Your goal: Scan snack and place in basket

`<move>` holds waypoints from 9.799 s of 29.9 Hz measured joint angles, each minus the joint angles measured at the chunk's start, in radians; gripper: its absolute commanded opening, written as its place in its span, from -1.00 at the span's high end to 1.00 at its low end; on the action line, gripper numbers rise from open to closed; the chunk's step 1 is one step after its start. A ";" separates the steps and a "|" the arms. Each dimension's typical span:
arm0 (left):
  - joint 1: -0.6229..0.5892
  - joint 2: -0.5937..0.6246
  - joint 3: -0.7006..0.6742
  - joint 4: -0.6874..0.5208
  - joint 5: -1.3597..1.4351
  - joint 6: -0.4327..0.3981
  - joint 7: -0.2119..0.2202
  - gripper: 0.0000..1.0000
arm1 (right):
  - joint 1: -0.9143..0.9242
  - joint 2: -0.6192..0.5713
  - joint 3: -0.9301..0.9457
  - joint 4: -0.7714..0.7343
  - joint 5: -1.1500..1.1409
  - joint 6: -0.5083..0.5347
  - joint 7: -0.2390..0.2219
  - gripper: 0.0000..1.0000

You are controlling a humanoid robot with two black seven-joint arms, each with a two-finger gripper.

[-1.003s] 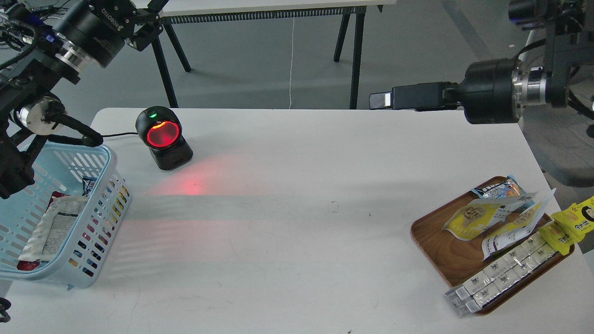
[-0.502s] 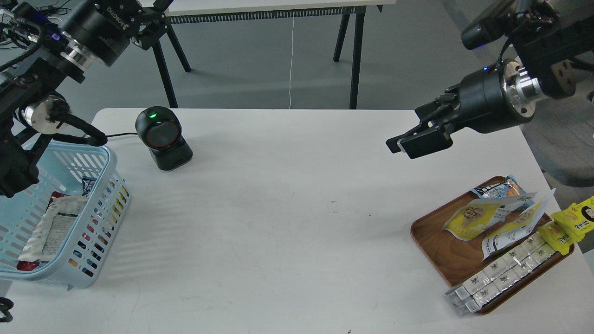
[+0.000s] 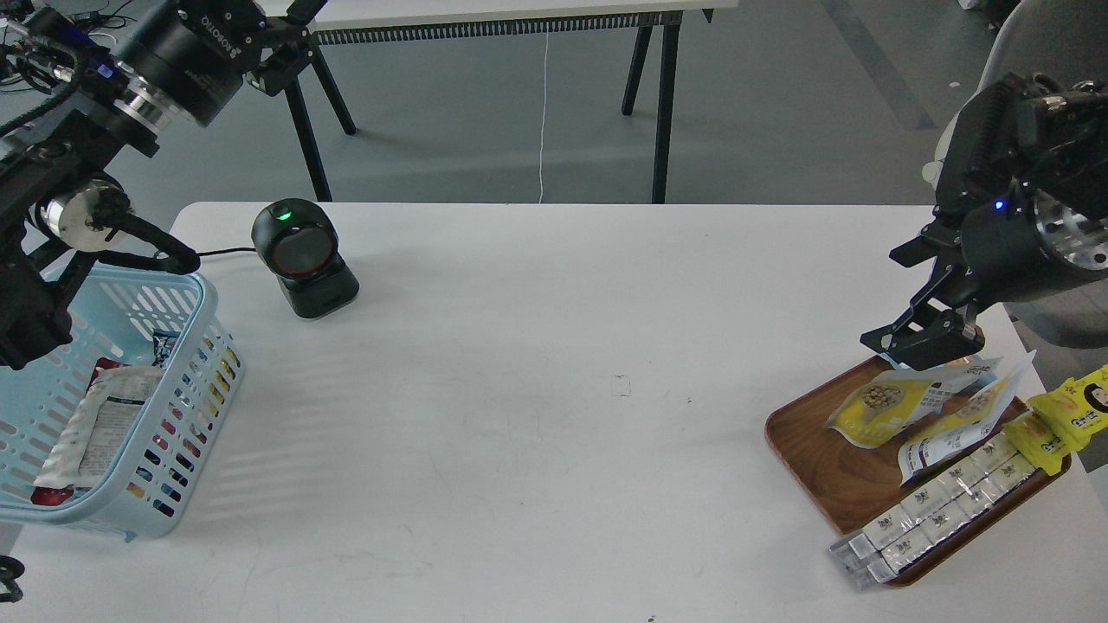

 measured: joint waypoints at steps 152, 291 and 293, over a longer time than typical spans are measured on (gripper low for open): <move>0.009 -0.039 0.000 0.040 0.000 0.000 0.000 -1.00 | -0.635 0.540 0.833 -0.306 -0.512 0.125 0.000 0.56; -0.911 -0.230 1.249 -0.584 0.736 0.167 0.000 -0.92 | -1.523 0.065 1.982 -0.613 1.302 0.113 0.000 -0.94; -0.892 -0.228 1.261 -0.577 0.754 0.180 0.000 -0.90 | -1.523 0.061 1.983 -0.612 1.302 0.116 0.000 -0.94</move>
